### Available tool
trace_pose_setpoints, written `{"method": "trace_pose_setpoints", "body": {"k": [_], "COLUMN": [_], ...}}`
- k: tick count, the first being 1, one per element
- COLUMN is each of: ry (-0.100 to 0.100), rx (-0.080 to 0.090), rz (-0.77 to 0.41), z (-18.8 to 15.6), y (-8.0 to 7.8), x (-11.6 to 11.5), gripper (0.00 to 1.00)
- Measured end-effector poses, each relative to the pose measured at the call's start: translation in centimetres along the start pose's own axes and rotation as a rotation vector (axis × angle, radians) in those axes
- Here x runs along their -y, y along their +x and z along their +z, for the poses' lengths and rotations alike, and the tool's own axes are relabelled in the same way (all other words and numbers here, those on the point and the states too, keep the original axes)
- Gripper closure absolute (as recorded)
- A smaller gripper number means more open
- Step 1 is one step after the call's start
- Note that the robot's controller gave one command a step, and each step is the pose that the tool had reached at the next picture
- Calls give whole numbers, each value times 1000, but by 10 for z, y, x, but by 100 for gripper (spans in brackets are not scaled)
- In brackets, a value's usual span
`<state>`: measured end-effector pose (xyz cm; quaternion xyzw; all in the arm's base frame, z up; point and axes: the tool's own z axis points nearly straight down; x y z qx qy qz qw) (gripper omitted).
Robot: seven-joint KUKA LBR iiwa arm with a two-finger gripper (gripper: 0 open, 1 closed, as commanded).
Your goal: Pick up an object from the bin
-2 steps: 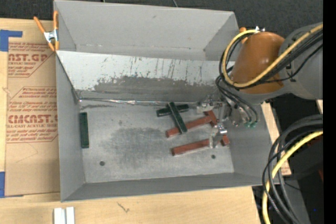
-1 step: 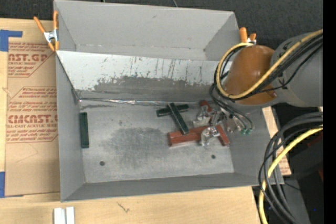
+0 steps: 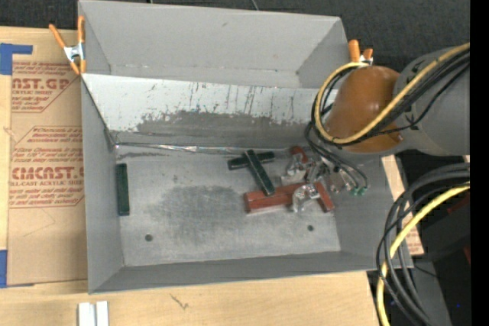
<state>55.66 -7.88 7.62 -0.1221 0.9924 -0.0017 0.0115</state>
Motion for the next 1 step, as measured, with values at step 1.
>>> {"method": "trace_pose_setpoints", "body": {"k": [1], "ry": [-3], "rx": [-12], "rz": [-102], "z": [-180], "y": [-16], "x": [-2], "gripper": [100]}}
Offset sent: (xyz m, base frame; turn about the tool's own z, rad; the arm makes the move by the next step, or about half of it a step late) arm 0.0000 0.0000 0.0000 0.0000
